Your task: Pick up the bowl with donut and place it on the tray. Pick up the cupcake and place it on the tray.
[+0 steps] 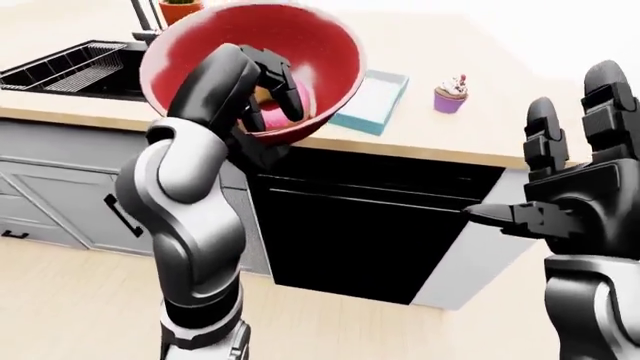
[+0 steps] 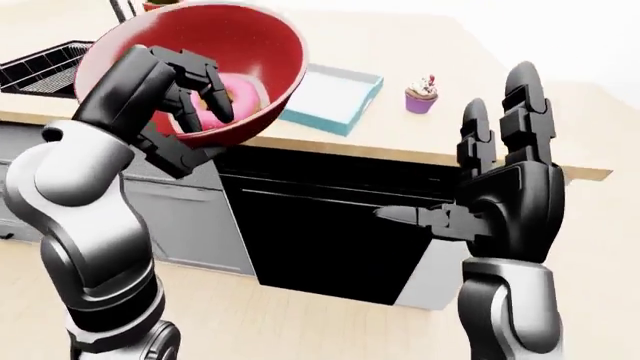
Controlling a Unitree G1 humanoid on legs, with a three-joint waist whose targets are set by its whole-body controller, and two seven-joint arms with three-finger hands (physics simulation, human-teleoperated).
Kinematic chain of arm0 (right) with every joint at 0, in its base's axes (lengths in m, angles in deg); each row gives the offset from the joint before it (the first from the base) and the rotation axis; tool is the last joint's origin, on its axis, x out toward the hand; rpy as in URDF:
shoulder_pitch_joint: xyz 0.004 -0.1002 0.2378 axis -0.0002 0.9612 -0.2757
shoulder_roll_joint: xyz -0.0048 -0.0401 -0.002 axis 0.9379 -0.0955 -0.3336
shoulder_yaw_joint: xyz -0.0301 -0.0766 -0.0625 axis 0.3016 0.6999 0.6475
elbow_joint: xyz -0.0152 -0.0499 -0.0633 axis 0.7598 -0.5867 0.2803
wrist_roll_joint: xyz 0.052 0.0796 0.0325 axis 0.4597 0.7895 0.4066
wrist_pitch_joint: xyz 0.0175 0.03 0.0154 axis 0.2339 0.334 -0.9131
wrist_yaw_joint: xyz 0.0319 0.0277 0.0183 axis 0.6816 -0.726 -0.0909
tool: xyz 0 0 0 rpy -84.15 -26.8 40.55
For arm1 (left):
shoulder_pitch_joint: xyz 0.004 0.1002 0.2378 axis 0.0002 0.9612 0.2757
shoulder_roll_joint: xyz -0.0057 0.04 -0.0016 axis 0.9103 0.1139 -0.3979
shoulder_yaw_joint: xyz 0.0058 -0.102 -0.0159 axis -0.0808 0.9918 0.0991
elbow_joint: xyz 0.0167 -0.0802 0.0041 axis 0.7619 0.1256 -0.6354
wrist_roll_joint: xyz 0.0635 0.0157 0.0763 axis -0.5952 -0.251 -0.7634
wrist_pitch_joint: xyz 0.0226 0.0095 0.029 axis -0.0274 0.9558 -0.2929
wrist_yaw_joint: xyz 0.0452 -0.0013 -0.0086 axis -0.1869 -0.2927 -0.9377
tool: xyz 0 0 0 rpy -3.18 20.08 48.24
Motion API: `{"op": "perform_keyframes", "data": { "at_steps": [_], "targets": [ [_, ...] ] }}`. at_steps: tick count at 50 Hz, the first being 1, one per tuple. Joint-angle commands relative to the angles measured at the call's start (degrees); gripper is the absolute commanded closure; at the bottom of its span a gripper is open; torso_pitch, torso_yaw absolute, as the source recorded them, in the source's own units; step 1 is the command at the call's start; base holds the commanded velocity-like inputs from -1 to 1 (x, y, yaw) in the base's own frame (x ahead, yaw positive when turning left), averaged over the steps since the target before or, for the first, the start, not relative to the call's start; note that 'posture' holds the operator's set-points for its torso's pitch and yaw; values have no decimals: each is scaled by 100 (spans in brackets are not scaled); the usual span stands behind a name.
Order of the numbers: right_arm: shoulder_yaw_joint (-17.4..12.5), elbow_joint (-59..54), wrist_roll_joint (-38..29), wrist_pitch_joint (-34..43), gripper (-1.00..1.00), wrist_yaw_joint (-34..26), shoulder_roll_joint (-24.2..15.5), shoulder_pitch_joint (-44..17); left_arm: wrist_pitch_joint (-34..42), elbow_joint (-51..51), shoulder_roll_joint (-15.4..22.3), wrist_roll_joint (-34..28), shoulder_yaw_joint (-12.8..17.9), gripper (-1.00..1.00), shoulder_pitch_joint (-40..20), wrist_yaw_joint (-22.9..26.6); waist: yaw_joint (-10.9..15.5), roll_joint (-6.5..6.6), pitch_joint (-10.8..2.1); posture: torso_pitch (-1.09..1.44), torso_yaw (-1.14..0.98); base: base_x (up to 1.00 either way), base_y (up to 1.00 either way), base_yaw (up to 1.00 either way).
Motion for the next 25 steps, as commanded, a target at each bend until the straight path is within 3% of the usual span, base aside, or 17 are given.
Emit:
{"op": "perform_keyframes", "data": {
  "at_steps": [1,4,7,9,11,12,14,16,21,23,25],
  "targets": [
    [-173,219,35,-254,-100,24,-77,-98,-165,-284,-24,-1,-94,100,-272,-167,-44,-38,-183,0,0,9,0,0],
    [-240,239,125,-251,-100,58,-99,-81,-172,-302,-41,-24,-107,100,-254,-154,-68,-132,-133,0,0,9,0,0],
    [-237,237,141,-298,-100,72,-95,-41,-202,-287,-67,-31,-126,100,-227,-180,-73,-317,-68,0,0,15,0,0],
    [-214,225,119,-326,-100,64,-98,-25,-194,-306,-80,-50,-130,100,-224,-159,-53,-506,-82,0,0,16,0,0],
    [-201,235,106,-336,-100,63,-93,-11,-182,-336,-77,-69,-122,100,-235,-129,-49,-862,-202,0,0,15,0,0],
    [-203,229,109,-334,-100,65,-94,-18,-174,-344,-78,-78,-120,100,-244,-113,-92,-645,-153,0,0,15,0,0],
    [-198,227,106,-337,-100,63,-96,-16,-171,-358,-79,-88,-120,100,-257,-95,-83,-697,-112,0,0,15,0,0],
    [-194,207,95,-359,-100,54,-92,-15,-177,-344,-78,-86,-117,100,-281,-85,-92,-608,-151,0,0,15,0,0],
    [-193,211,88,-345,-100,67,-108,-43,-164,-367,-75,-113,-118,100,-301,-40,-111,-362,-96,0,0,15,0,0],
    [-222,216,115,-331,-100,74,-121,-55,-154,-373,-78,-127,-117,100,-322,-19,-143,-190,-106,0,0,15,0,0],
    [-239,201,127,-342,-100,73,-124,-54,-149,-384,-83,-146,-123,100,-330,-1,-169,109,-198,0,0,15,0,0]
  ]
}}
